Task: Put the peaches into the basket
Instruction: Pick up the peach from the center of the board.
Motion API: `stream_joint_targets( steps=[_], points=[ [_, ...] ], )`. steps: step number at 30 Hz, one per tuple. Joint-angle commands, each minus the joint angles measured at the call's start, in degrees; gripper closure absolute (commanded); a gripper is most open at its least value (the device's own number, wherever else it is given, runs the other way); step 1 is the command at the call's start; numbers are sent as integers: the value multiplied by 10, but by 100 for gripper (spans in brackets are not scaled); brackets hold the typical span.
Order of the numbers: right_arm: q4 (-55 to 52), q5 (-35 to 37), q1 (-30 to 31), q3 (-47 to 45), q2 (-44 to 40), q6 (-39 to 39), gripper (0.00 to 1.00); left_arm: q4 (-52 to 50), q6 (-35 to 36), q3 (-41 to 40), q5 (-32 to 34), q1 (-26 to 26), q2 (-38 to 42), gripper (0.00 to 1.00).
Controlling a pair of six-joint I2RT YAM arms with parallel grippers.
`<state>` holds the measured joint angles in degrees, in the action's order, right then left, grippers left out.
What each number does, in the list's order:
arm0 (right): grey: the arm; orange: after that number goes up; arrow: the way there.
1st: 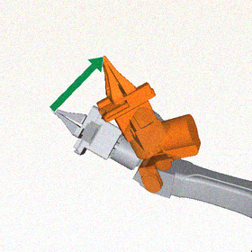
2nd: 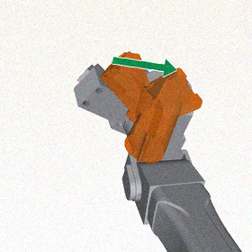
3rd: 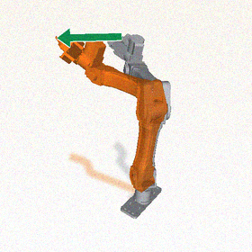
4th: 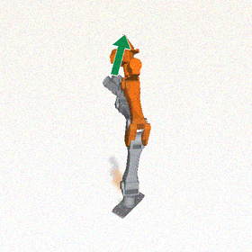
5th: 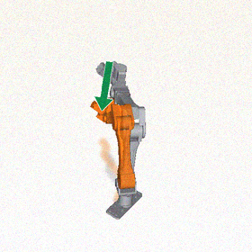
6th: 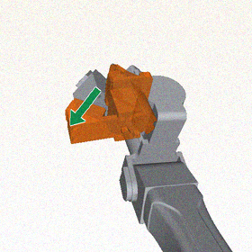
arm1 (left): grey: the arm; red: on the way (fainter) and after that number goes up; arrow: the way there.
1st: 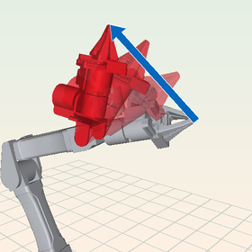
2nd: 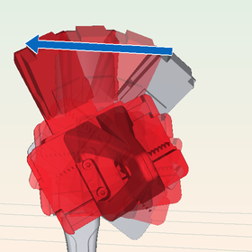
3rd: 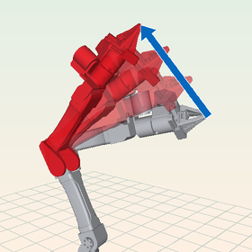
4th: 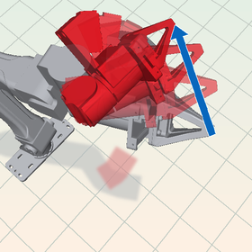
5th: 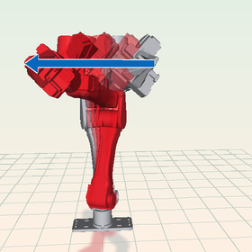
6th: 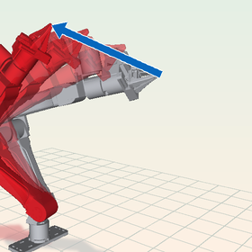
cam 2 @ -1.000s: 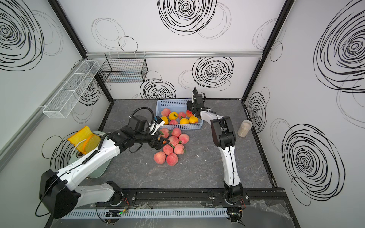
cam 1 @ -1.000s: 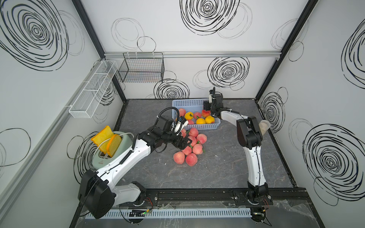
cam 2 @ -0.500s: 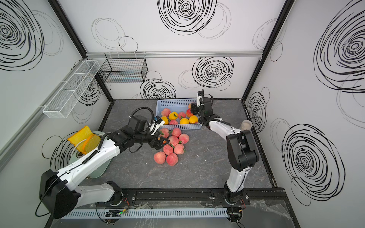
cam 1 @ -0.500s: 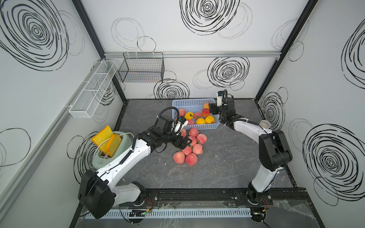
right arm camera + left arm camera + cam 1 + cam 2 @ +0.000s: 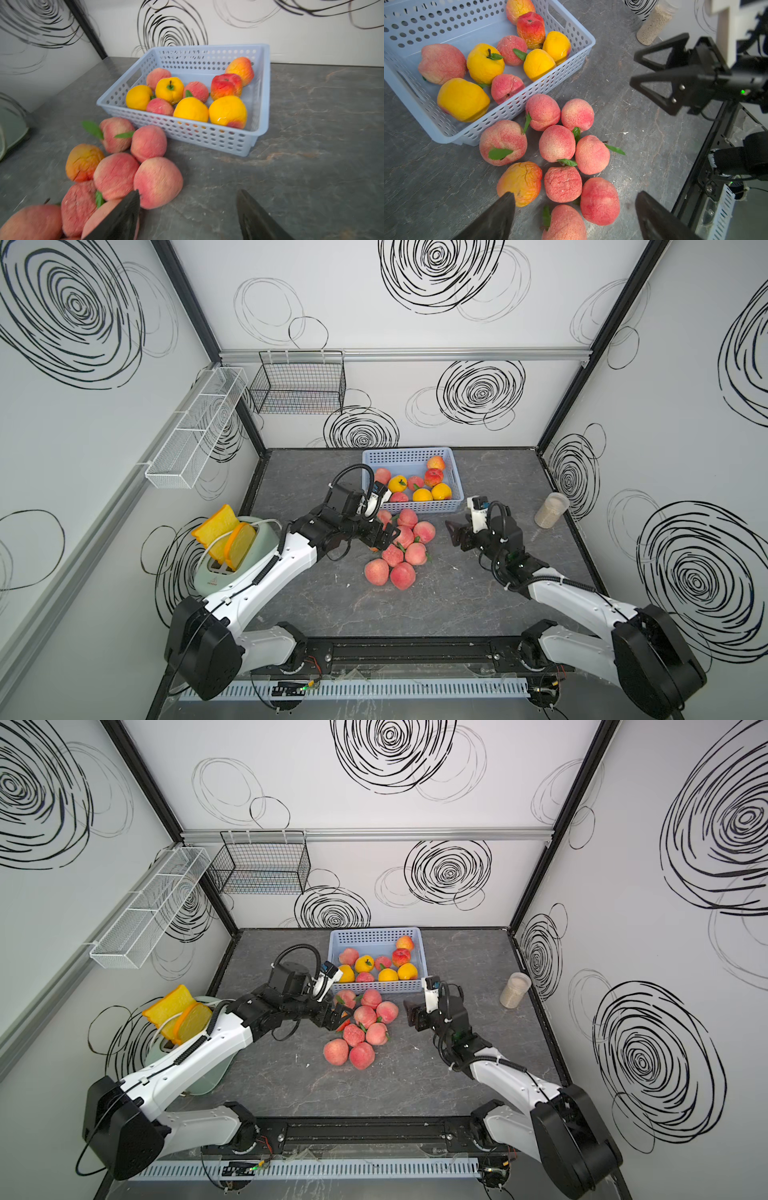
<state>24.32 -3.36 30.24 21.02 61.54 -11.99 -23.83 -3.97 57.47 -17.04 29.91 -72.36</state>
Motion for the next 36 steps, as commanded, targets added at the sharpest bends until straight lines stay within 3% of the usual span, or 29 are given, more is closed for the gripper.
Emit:
stream_joint_targets(
  steps=[1,7,12,21,30,36],
  points=[
    [35,-42,32,-42,-55,10,24,14,-41,-17,39,8,-7,6],
    [70,-143,62,-110,-142,21,25,-8,-133,-71,101,53,0,6],
    [90,-169,92,-125,-174,50,26,-10,-181,-112,123,85,-5,6],
    [94,-197,150,-124,-173,100,26,12,-191,-142,145,92,-34,8],
    [87,-182,188,-108,-135,126,26,36,-195,-157,155,91,-62,11],
    [83,-178,211,-100,-112,144,27,46,-203,-165,170,91,-66,18]
  ],
)
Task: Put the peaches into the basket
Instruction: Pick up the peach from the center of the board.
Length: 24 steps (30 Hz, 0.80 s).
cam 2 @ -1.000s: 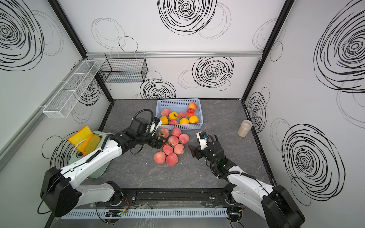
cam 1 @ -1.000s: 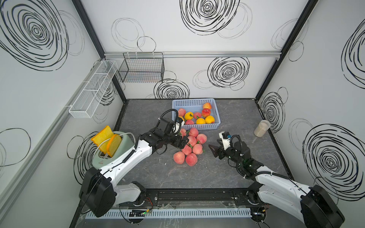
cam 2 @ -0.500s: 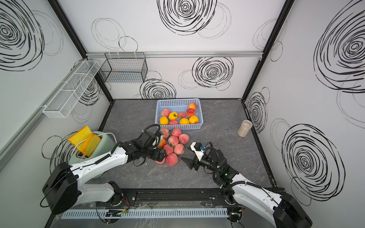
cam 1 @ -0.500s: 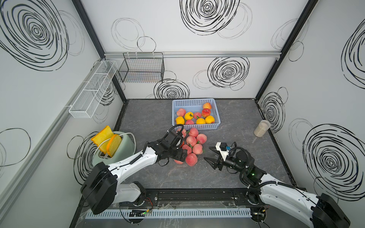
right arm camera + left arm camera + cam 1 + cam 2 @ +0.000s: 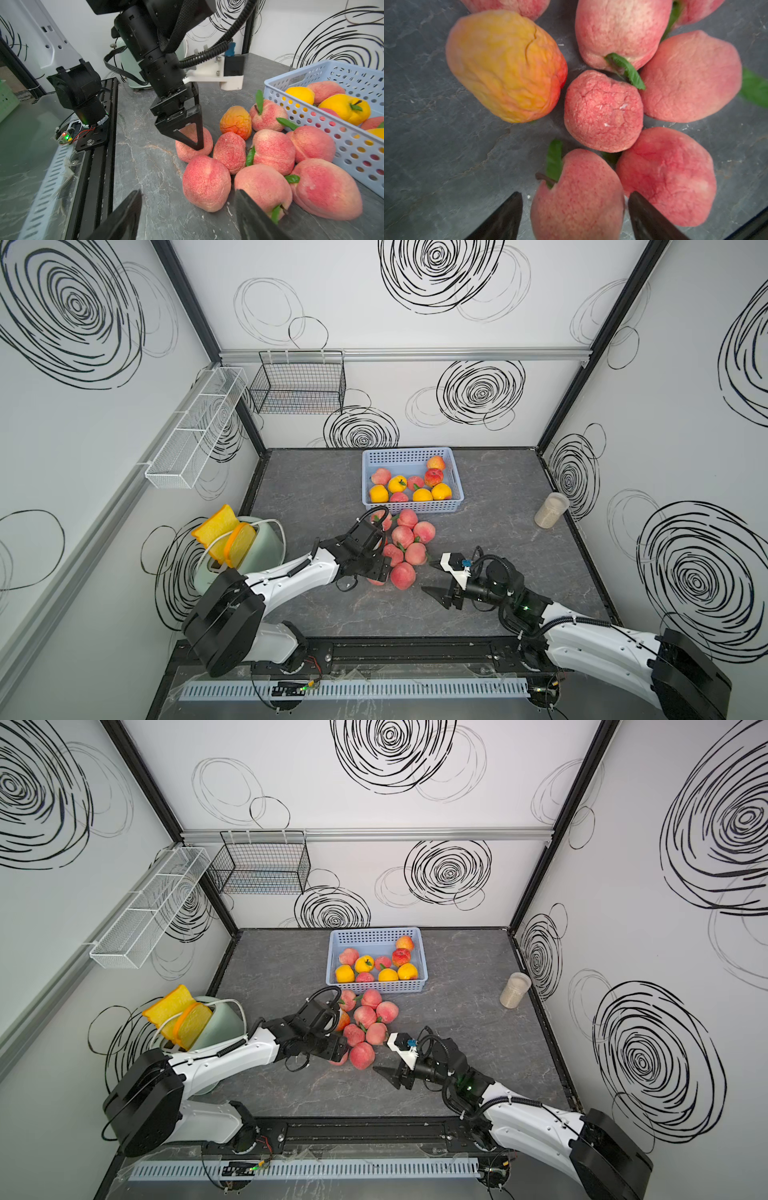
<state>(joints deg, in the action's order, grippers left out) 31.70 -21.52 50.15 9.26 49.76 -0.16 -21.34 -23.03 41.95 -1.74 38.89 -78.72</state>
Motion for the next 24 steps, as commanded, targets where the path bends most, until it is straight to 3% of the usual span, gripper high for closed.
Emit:
stream_joint_targets(
  steps=[1,10,16,24],
  points=[
    [8,7,15,19,8,27,27,21,-11,-11,18,1,-2,18],
    [5,24,29,24,18,35,27,27,-11,-26,26,0,-7,19],
    [5,36,34,23,18,38,27,15,-11,-23,41,0,2,34],
    [8,69,44,20,9,42,27,-32,-27,13,51,12,61,34]
  ],
)
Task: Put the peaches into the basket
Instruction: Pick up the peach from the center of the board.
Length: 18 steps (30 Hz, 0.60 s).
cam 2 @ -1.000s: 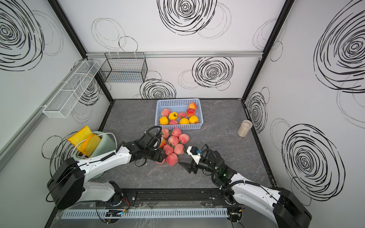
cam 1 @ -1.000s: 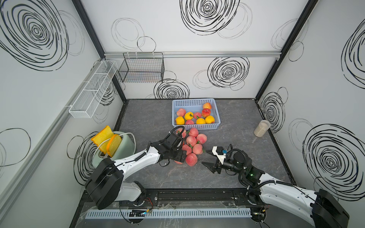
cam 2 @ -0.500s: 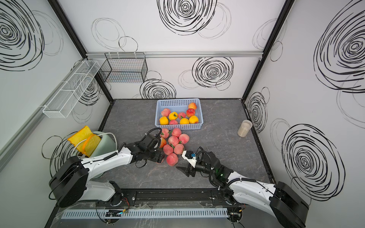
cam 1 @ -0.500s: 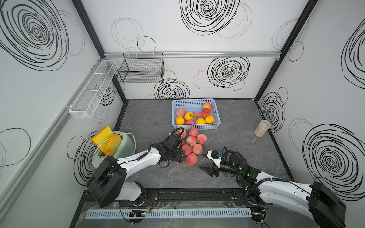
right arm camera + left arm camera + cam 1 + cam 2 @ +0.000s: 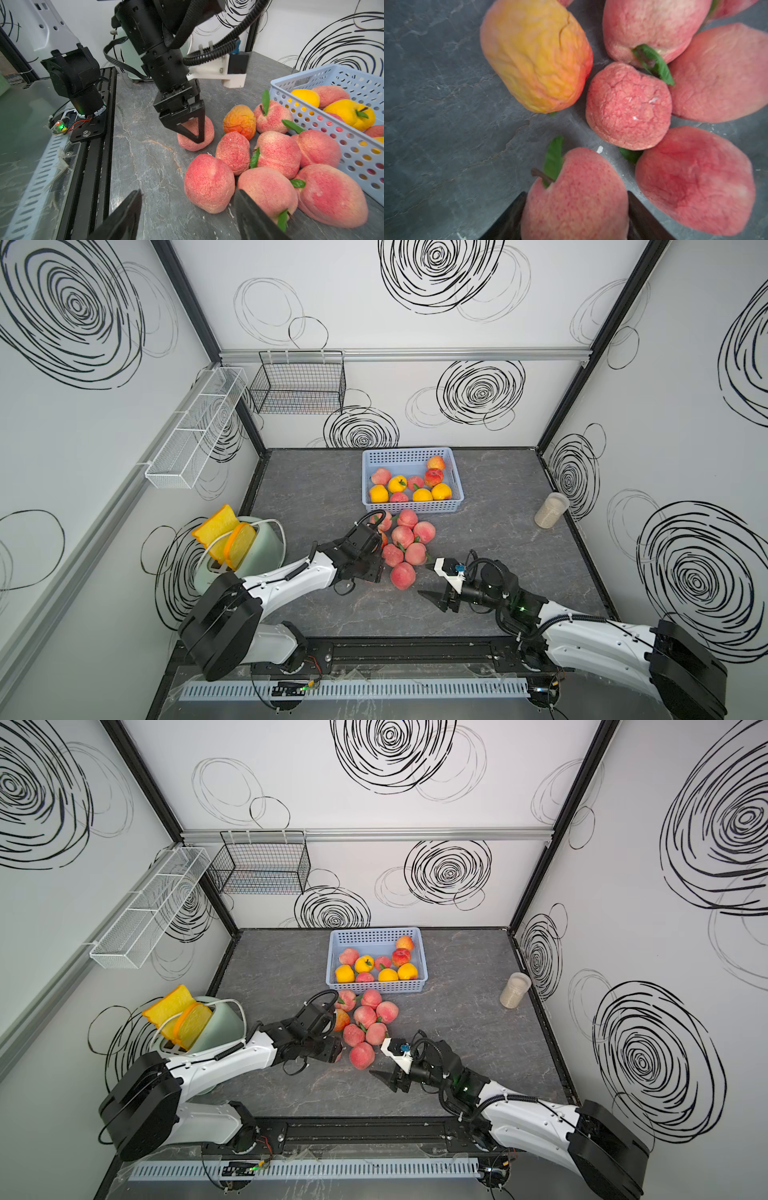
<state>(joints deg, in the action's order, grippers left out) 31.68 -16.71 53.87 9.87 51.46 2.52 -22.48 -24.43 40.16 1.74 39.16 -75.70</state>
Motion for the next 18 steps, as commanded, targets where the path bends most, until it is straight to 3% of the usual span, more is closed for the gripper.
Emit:
stream_joint_targets(
  steps=[1,8,18],
  points=[
    [10,29,10,12,-11,15,27,-27,-12,42,21,12,38,34],
    [46,94,14,-12,-39,6,26,-15,47,173,6,4,39,33],
    [65,179,16,-48,-110,-2,26,207,104,316,-52,-77,-129,33]
  ],
)
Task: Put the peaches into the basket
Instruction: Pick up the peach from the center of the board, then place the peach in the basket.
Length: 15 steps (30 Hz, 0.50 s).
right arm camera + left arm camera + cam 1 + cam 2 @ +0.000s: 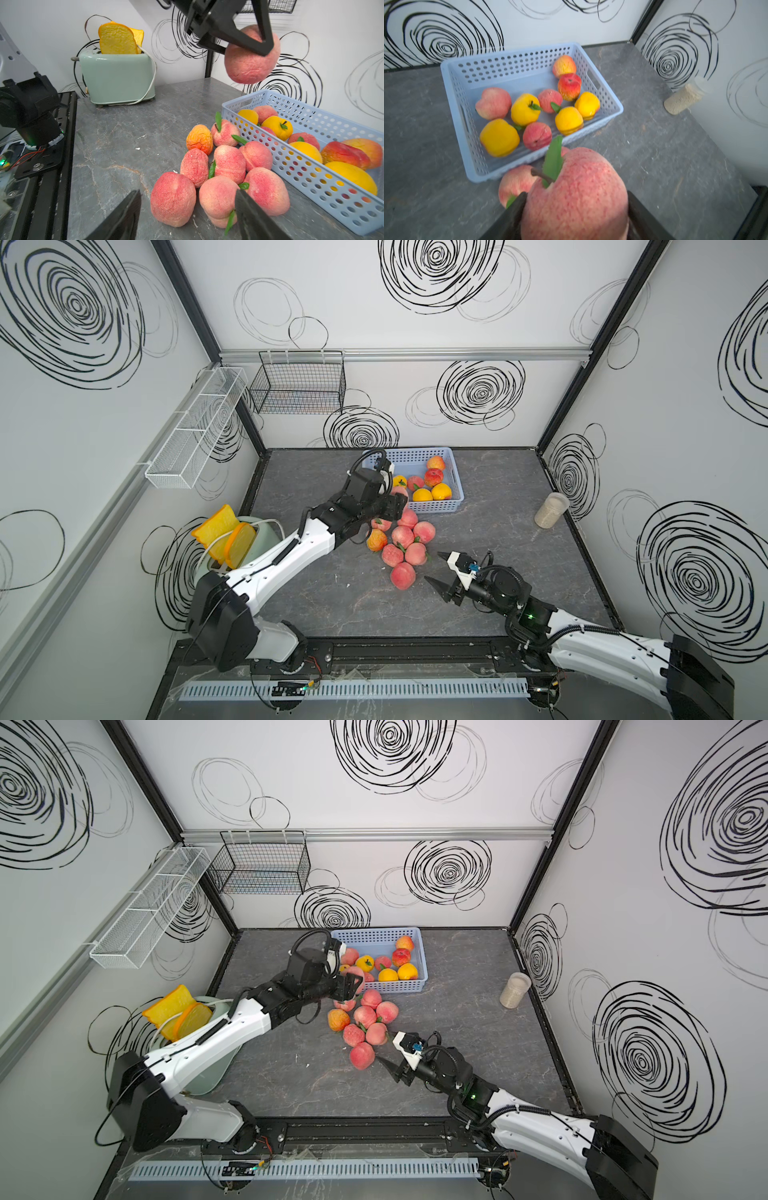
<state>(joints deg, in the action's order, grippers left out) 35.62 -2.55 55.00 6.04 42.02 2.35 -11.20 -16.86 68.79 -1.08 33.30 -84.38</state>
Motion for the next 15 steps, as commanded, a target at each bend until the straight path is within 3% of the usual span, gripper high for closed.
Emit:
stream_joint_targets(
  steps=[1,7,15],
  points=[
    [23,43,4,-10,-18,0,26,109,31,43,-28,-26,-64,33],
    [29,52,4,-12,-14,-1,26,160,44,146,-55,-63,-200,34],
    [37,48,4,-10,3,-7,26,199,62,259,-74,-73,-347,34]
  ],
)
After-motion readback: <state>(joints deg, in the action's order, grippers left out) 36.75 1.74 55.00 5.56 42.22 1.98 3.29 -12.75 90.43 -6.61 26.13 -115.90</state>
